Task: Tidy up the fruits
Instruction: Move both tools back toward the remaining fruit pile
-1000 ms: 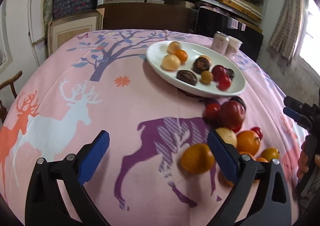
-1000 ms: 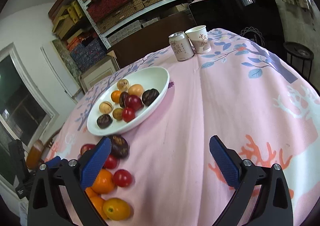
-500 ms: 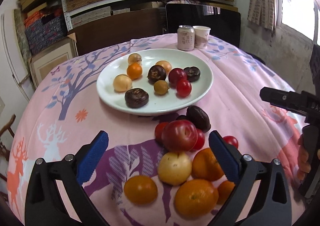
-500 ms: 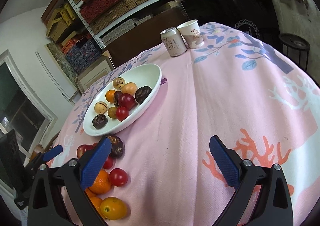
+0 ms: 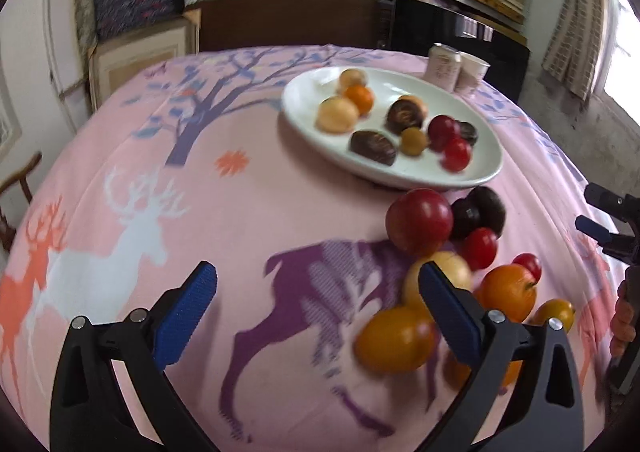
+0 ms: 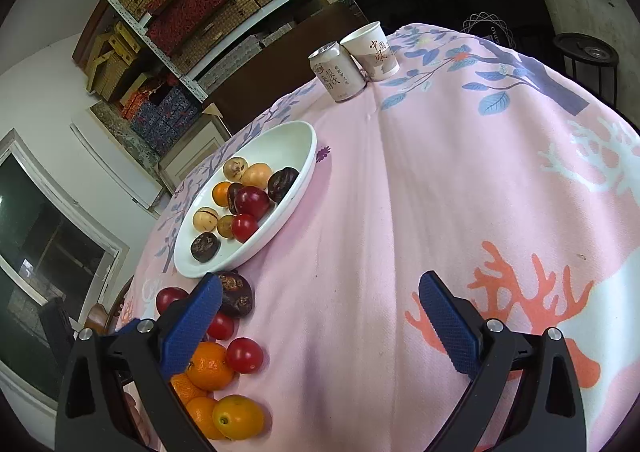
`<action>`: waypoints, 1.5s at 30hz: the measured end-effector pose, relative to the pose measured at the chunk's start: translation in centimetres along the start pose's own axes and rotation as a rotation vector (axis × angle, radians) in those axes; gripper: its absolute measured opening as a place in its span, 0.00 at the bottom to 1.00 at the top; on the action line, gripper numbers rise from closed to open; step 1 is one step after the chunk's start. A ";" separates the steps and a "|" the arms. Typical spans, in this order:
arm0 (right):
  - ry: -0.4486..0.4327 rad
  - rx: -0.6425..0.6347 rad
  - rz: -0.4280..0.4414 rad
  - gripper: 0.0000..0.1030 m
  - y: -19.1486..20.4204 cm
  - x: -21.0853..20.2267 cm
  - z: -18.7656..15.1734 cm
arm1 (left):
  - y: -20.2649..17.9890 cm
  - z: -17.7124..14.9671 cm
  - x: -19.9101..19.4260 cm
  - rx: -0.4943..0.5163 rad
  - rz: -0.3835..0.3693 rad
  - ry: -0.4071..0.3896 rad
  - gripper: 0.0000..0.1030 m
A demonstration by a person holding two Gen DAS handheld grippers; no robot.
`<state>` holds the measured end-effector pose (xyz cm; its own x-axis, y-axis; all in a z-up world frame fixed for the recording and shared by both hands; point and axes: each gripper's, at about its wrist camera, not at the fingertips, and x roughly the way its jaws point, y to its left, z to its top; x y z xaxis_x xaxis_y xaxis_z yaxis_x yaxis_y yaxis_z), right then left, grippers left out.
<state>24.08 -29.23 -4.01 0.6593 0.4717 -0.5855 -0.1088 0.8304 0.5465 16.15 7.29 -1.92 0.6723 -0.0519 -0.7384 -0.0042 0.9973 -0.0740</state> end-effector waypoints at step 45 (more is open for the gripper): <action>0.037 0.022 -0.003 0.97 -0.4 0.6 -0.1 | 2.7 -1.3 -0.2 -0.076 0.000 0.010 0.96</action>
<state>24.46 -29.23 -4.64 0.6312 0.4806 -0.6087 -0.0906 0.8252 0.5576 15.01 9.96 -2.88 0.6649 -0.0528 -0.7451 -0.0610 0.9903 -0.1246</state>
